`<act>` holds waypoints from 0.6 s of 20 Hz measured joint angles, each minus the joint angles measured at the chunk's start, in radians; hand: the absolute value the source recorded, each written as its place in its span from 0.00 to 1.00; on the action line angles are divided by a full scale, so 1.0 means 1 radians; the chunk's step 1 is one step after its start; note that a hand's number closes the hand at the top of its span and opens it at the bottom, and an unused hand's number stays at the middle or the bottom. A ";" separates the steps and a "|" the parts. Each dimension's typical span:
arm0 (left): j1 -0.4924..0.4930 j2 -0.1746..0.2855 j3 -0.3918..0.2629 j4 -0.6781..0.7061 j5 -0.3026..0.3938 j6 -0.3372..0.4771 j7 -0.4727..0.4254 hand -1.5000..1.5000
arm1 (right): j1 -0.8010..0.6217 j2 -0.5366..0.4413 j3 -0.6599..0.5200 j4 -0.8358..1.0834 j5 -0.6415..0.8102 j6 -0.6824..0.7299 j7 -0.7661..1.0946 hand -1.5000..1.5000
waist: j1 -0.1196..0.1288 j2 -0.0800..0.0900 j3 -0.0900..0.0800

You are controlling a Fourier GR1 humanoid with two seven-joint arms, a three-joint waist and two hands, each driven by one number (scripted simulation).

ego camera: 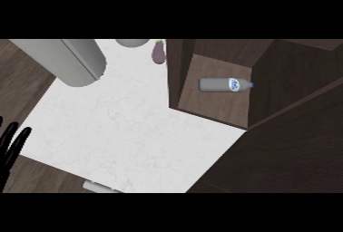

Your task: Pick up the bottled water, place it into the cabinet and close the cabinet

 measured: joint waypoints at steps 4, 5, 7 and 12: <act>-0.007 0.005 0.008 0.001 0.005 -0.011 -0.001 0.00 | -0.005 0.015 -0.006 0.031 -0.058 0.006 -0.006 1.00 | 0.009 0.009 0.002; -0.007 0.007 0.011 0.005 0.006 -0.014 -0.001 0.00 | -0.013 0.024 -0.003 0.043 -0.073 -0.002 0.009 1.00 | 0.010 0.010 0.002; -0.009 0.008 0.015 0.008 0.009 -0.017 -0.002 0.00 | -0.033 0.044 0.001 0.066 -0.102 -0.019 0.038 1.00 | 0.006 0.010 0.003; -0.009 0.010 0.021 0.024 0.016 -0.023 0.001 0.00 | -0.153 0.093 -0.025 0.133 -0.116 -0.051 0.127 1.00 | -0.006 0.000 0.004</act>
